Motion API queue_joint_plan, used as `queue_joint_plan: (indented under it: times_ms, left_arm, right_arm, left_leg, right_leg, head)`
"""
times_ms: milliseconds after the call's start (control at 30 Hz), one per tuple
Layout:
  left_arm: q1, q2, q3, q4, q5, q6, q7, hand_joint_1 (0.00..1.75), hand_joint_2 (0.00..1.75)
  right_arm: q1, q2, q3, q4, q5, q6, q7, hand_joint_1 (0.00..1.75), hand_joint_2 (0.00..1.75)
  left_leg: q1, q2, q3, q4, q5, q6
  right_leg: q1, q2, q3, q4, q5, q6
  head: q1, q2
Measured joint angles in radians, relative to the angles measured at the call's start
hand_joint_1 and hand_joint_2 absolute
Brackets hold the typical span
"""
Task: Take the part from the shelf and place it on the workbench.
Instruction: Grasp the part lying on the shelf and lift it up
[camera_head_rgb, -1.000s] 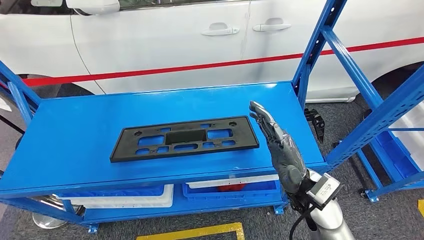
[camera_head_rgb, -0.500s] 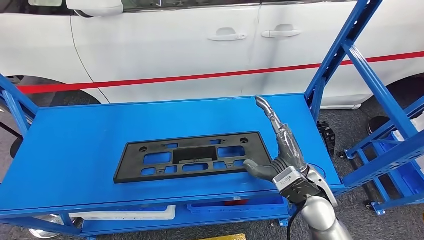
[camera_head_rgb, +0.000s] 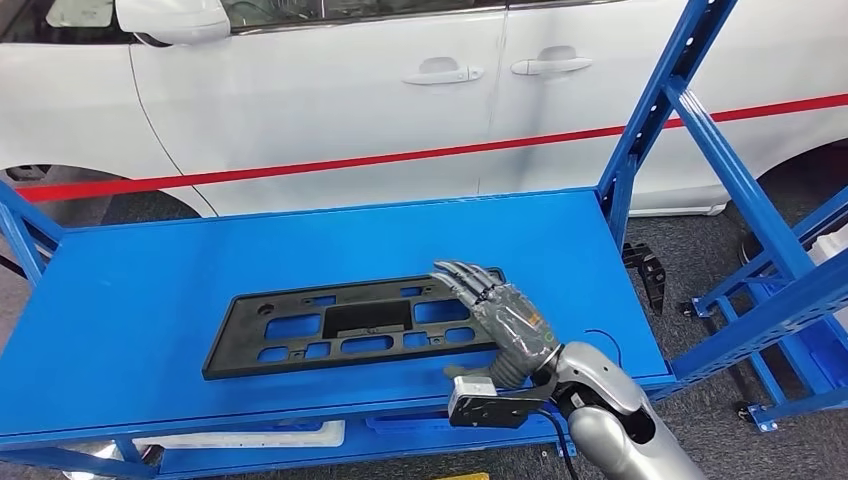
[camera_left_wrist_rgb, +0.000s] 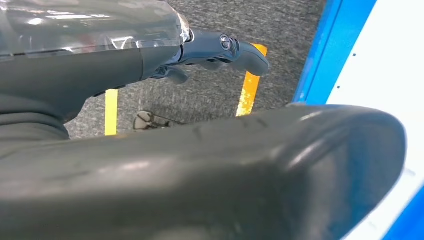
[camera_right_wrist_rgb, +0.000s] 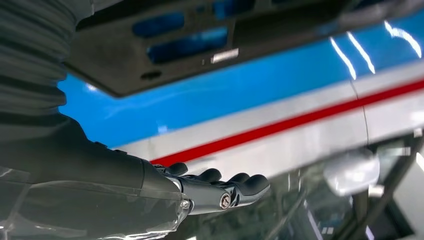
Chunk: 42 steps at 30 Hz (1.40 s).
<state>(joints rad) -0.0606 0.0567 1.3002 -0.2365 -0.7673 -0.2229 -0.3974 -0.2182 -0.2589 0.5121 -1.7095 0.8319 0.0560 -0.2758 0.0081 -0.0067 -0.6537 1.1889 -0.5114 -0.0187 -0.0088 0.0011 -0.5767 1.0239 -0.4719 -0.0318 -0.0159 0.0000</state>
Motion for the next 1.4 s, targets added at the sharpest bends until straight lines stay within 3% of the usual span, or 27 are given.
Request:
queue_joint_plan:
  times_ms: [67,100,233,300,367,400,433,467,567,633,733,800,867,900,933,967,1033,1100,1200,1267,1300,1400]
  left_arm:
    - [-0.002,0.001,0.001,0.000,-0.003,-0.001,-0.001,0.00,0.00]
    - [-0.003,0.001,0.001,0.000,-0.004,-0.002,-0.001,0.00,0.00]
    - [-0.001,0.002,0.006,0.000,-0.005,-0.005,-0.003,0.00,0.00]
    - [-0.002,0.002,0.007,0.000,-0.005,-0.006,-0.004,0.00,0.00]
    - [-0.002,0.002,0.009,0.000,-0.005,-0.007,-0.004,0.00,0.00]
    - [-0.002,0.002,0.011,0.000,-0.005,-0.008,-0.005,0.00,0.00]
    - [-0.001,0.002,0.012,0.000,-0.005,-0.009,-0.006,0.00,0.00]
    - [-0.001,0.002,0.014,0.000,-0.005,-0.011,-0.007,0.00,0.00]
    - [-0.001,-0.001,0.017,0.000,-0.005,-0.016,-0.011,0.00,0.00]
    - [-0.001,-0.003,0.018,0.000,-0.004,-0.017,-0.014,0.00,0.00]
    - [-0.001,-0.008,0.019,0.000,-0.005,-0.019,-0.016,0.00,0.00]
    - [-0.001,-0.012,0.019,0.000,-0.008,-0.021,-0.017,0.00,0.00]
    - [-0.001,-0.016,0.019,0.000,-0.013,-0.023,-0.017,0.00,0.00]
    - [0.000,-0.019,0.019,0.000,-0.014,-0.023,-0.017,0.00,0.00]
    - [0.000,-0.021,0.019,0.000,-0.016,-0.023,-0.017,0.00,0.00]
    - [0.001,-0.024,0.019,0.000,-0.016,-0.024,-0.017,0.00,0.00]
    - [0.001,-0.027,0.019,0.000,-0.017,-0.027,-0.019,0.00,0.00]
    - [-0.001,-0.028,0.019,0.000,-0.017,-0.028,-0.020,0.00,0.00]
    - [-0.001,-0.033,0.019,0.000,-0.017,-0.029,-0.020,0.00,0.00]
    - [-0.001,-0.038,0.020,0.000,-0.017,-0.029,-0.021,0.00,0.00]
    - [-0.002,-0.041,0.020,0.000,-0.017,-0.029,-0.021,0.00,0.00]
    - [-0.002,-0.048,0.022,0.000,-0.017,-0.028,-0.024,0.00,0.00]
  right_arm:
    - [-0.021,-0.011,0.032,0.019,0.009,0.019,0.009,0.00,1.75]
    - [-0.031,-0.016,0.047,0.029,0.014,0.026,0.015,0.00,1.75]
    - [-0.072,-0.034,0.092,0.061,0.022,0.040,0.040,0.00,1.75]
    - [-0.088,-0.042,0.104,0.071,0.022,0.042,0.045,0.00,1.75]
    - [-0.097,-0.049,0.114,0.083,0.021,0.045,0.049,0.00,1.75]
    - [-0.100,-0.052,0.121,0.090,0.023,0.046,0.055,0.00,1.75]
    - [-0.104,-0.055,0.128,0.098,0.027,0.046,0.064,0.00,1.75]
    - [-0.109,-0.059,0.135,0.105,0.032,0.046,0.075,0.00,1.75]
    - [-0.124,-0.071,0.146,0.120,0.056,0.039,0.107,0.00,1.75]
    - [-0.129,-0.077,0.152,0.129,0.072,0.035,0.124,0.00,1.75]
    - [-0.129,-0.081,0.161,0.145,0.088,0.036,0.143,0.00,1.75]
    - [-0.128,-0.081,0.165,0.154,0.094,0.041,0.153,0.00,1.75]
    - [-0.121,-0.081,0.167,0.163,0.101,0.046,0.160,0.00,1.75]
    - [-0.115,-0.081,0.169,0.168,0.106,0.047,0.163,0.00,1.75]
    - [-0.109,-0.081,0.171,0.172,0.112,0.048,0.166,0.00,1.75]
    - [-0.106,-0.081,0.173,0.176,0.118,0.049,0.168,0.00,1.75]
    - [-0.103,-0.081,0.176,0.183,0.134,0.048,0.173,0.00,1.75]
    - [-0.103,-0.081,0.176,0.190,0.153,0.047,0.183,0.00,1.75]
    - [-0.103,-0.080,0.176,0.199,0.184,0.042,0.203,0.00,1.75]
    - [-0.103,-0.078,0.176,0.207,0.214,0.034,0.222,0.00,1.75]
    - [-0.104,-0.077,0.176,0.213,0.233,0.027,0.233,0.00,1.75]
    - [-0.108,-0.070,0.176,0.240,0.299,-0.002,0.258,0.00,1.75]
  left_leg:
    - [-0.003,0.000,0.060,-0.127,0.050,0.007]
    - [-0.005,0.000,0.074,-0.160,0.058,0.011]
    - [-0.003,0.000,0.081,-0.182,0.063,0.030]
    - [0.002,0.001,0.087,-0.192,0.069,0.040]
    - [0.002,0.001,0.087,-0.192,0.069,0.044]
    - [0.002,0.001,0.087,-0.192,0.069,0.044]
    - [0.002,0.001,0.087,-0.192,0.068,0.044]
    - [0.002,0.000,0.088,-0.191,0.068,0.043]
    - [0.000,-0.001,0.089,-0.186,0.061,0.034]
    - [-0.003,-0.001,0.086,-0.182,0.058,0.024]
    - [-0.002,0.000,0.084,-0.178,0.050,0.006]
    - [0.001,0.001,0.058,-0.113,0.007,-0.003]
    - [0.003,0.001,-0.001,0.018,-0.058,-0.008]
    - [0.003,0.001,-0.027,0.073,-0.077,-0.010]
    - [0.003,0.001,-0.039,0.098,-0.078,-0.010]
    - [0.003,0.001,-0.033,0.083,-0.059,-0.009]
    - [0.003,0.001,0.024,-0.041,0.011,-0.001]
    - [-0.002,0.001,0.077,-0.153,0.049,0.009]
    - [-0.006,0.000,0.088,-0.180,0.052,0.022]
    - [-0.001,0.001,0.094,-0.191,0.060,0.033]
    - [0.002,0.001,0.097,-0.197,0.064,0.039]
    - [0.002,0.002,0.097,-0.201,0.066,0.043]
  right_leg:
    - [0.003,0.001,0.005,0.001,-0.004,0.006]
    - [0.004,0.001,0.004,0.002,-0.005,0.010]
    - [0.004,0.001,0.001,0.007,-0.011,0.030]
    - [0.003,0.001,-0.028,0.071,-0.050,0.039]
    - [0.000,0.000,-0.089,0.191,-0.104,0.046]
    - [-0.002,0.000,-0.115,0.238,-0.116,0.049]
    - [-0.004,0.000,-0.127,0.255,-0.109,0.050]
    - [-0.006,0.000,-0.120,0.234,-0.085,0.051]
    - [-0.006,-0.001,-0.043,0.059,0.005,0.044]
    - [-0.003,0.000,-0.021,0.005,0.015,0.036]
    - [-0.003,0.001,-0.018,-0.004,0.018,0.019]
    - [-0.005,-0.001,-0.014,-0.010,0.021,0.008]
    - [-0.002,-0.002,-0.014,-0.010,0.020,0.002]
    - [-0.001,-0.002,-0.014,-0.010,0.019,0.000]
    - [0.000,-0.002,-0.014,-0.009,0.019,0.000]
    - [0.001,-0.002,-0.013,-0.008,0.018,-0.001]
    - [0.002,0.000,-0.011,-0.005,0.015,0.001]
    - [0.005,0.002,-0.011,-0.002,0.012,0.007]
    - [0.006,0.003,-0.012,-0.004,0.014,0.021]
    - [0.006,0.003,-0.017,0.013,0.000,0.032]
    - [0.005,0.002,-0.031,0.045,-0.021,0.037]
    - [0.001,0.002,-0.116,0.223,-0.107,0.046]
  head:
    - [0.000,0.000]
    - [0.001,0.000]
    - [0.001,0.000]
    - [0.002,0.000]
    - [0.002,0.000]
    - [0.002,0.000]
    - [0.002,0.000]
    - [0.002,0.000]
    - [0.002,0.000]
    - [0.001,0.000]
    - [0.001,0.000]
    - [0.001,0.000]
    - [0.000,0.000]
    - [0.000,0.000]
    - [0.000,0.000]
    - [0.000,0.000]
    - [0.000,0.000]
    - [0.001,0.000]
    - [0.001,0.000]
    - [0.002,0.000]
    - [0.003,0.000]
    - [0.004,0.000]
